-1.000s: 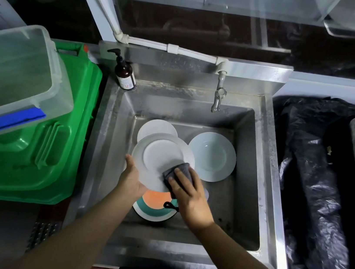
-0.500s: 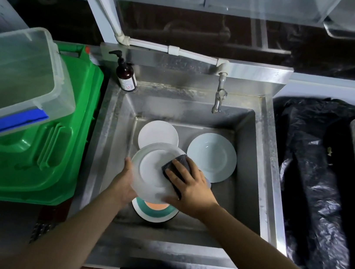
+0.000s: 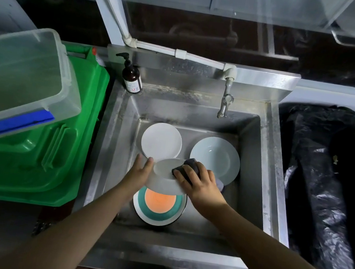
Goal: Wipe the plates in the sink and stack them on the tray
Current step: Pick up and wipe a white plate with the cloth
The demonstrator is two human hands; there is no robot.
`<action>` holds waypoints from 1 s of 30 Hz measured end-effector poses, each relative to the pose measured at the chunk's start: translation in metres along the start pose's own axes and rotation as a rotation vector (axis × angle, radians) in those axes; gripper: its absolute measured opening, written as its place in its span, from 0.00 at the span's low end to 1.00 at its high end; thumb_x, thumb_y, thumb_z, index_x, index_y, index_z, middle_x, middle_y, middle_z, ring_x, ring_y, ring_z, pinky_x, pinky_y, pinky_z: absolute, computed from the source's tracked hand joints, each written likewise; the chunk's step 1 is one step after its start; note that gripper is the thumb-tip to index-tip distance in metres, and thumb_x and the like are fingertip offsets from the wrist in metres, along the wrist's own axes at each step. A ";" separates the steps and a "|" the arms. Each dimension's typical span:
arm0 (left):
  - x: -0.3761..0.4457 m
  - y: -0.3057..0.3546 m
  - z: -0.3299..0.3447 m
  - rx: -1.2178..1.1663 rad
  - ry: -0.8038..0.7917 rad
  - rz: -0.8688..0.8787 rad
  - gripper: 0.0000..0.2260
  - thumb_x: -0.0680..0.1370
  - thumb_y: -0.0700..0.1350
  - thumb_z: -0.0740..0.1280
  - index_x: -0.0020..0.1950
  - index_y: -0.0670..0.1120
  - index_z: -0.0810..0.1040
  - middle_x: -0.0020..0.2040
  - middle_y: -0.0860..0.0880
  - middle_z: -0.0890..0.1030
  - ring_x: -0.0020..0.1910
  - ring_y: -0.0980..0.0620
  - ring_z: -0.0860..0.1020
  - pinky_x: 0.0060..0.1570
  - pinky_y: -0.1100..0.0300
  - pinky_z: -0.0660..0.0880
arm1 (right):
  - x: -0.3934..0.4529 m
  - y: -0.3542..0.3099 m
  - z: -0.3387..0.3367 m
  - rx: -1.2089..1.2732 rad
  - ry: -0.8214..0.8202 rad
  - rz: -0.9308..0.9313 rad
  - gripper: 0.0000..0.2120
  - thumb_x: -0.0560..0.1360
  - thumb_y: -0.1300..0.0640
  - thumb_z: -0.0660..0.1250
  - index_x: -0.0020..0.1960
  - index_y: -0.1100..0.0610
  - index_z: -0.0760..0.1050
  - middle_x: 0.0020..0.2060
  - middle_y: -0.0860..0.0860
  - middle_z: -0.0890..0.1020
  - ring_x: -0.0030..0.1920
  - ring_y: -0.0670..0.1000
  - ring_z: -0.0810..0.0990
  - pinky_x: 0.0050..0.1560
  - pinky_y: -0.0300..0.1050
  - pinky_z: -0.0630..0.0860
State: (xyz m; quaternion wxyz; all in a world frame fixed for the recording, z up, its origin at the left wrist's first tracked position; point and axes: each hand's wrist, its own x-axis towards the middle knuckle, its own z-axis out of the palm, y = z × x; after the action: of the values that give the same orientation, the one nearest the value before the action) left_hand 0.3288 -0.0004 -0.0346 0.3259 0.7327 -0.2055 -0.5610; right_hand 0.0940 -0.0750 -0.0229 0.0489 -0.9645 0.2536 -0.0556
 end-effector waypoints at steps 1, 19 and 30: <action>-0.008 0.004 -0.003 0.220 -0.019 0.193 0.32 0.82 0.63 0.60 0.83 0.56 0.54 0.81 0.55 0.59 0.79 0.53 0.61 0.76 0.50 0.63 | -0.001 0.003 -0.001 0.003 0.002 0.007 0.31 0.75 0.62 0.69 0.75 0.54 0.66 0.66 0.59 0.73 0.63 0.68 0.71 0.51 0.62 0.75; -0.020 -0.012 -0.012 0.938 0.130 1.106 0.23 0.68 0.22 0.64 0.57 0.40 0.83 0.57 0.40 0.84 0.63 0.45 0.77 0.74 0.64 0.64 | -0.015 0.007 -0.006 0.265 -0.032 0.222 0.27 0.77 0.64 0.56 0.75 0.51 0.68 0.68 0.52 0.74 0.68 0.60 0.71 0.61 0.57 0.73; -0.042 0.007 0.043 1.069 0.138 1.085 0.20 0.74 0.40 0.68 0.65 0.42 0.80 0.59 0.45 0.83 0.56 0.44 0.82 0.59 0.47 0.79 | 0.005 -0.010 -0.020 0.175 -0.019 0.374 0.26 0.73 0.59 0.53 0.69 0.54 0.71 0.60 0.56 0.78 0.56 0.64 0.78 0.46 0.59 0.79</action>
State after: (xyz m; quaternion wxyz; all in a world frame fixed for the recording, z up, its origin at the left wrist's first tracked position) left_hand 0.2761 0.0122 -0.0078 0.1691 0.6204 -0.7594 -0.0995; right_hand 0.1002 -0.0697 -0.0012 0.1443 -0.8932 0.4219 -0.0580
